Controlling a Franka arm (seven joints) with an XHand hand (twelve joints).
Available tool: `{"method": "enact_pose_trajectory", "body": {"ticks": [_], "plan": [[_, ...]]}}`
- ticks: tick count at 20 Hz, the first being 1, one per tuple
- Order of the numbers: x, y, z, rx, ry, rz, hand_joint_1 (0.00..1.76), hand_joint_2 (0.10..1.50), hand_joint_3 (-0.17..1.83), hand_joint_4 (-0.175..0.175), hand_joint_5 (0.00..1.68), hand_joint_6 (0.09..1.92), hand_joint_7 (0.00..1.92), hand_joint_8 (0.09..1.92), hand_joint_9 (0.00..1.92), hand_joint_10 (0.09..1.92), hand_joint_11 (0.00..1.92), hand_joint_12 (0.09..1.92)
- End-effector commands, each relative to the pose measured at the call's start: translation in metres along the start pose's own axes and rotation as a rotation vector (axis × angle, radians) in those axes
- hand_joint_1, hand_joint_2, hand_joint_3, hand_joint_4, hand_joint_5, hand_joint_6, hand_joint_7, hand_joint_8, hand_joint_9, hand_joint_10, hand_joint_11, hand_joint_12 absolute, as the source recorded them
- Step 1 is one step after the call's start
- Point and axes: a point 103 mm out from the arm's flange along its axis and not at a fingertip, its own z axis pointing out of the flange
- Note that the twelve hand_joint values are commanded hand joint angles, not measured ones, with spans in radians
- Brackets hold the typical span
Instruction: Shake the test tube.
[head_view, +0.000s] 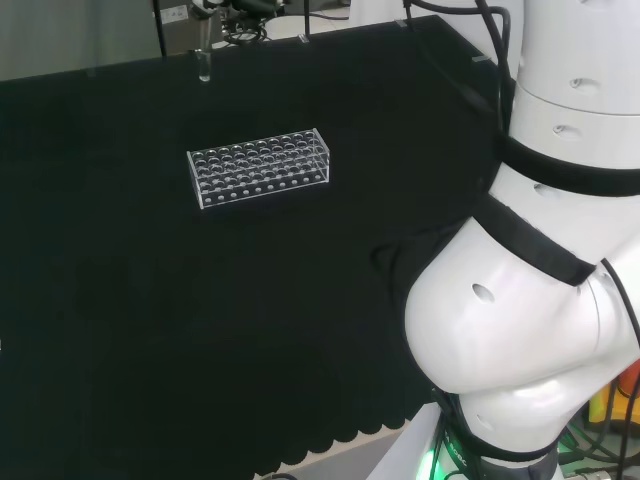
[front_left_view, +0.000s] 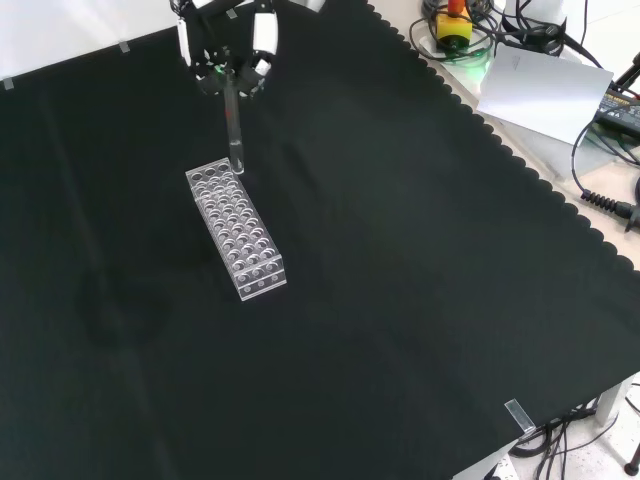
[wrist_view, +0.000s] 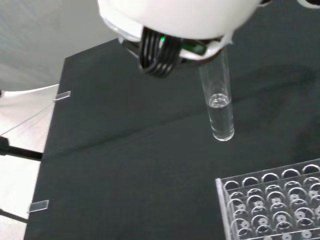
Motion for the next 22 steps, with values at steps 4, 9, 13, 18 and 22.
{"method": "enact_pose_trajectory", "body": {"ticks": [4,9,13,18,22], "plan": [[-0.05,-0.01,-0.017,-0.034,-0.016,0.093,1.23,0.66,0.62,-0.175,1.32,0.55,1.71,0.5,1.64,0.62,1.28,0.84],[-0.123,-0.023,-0.038,-0.075,-0.065,0.23,1.23,0.66,0.63,-0.175,1.32,0.55,1.71,0.5,1.64,0.62,1.28,0.84],[-0.181,-0.036,-0.057,-0.108,-0.128,0.343,1.23,0.66,0.63,-0.175,1.32,0.55,1.71,0.5,1.64,0.63,1.28,0.84],[-0.232,-0.048,-0.078,-0.147,-0.183,0.46,1.23,0.66,0.63,-0.175,1.32,0.55,1.71,0.5,1.64,0.63,1.28,0.84],[-0.249,-0.052,-0.088,-0.162,-0.201,0.496,1.23,0.66,0.63,-0.175,1.32,0.55,1.71,0.5,1.64,0.63,1.28,0.84]]}}
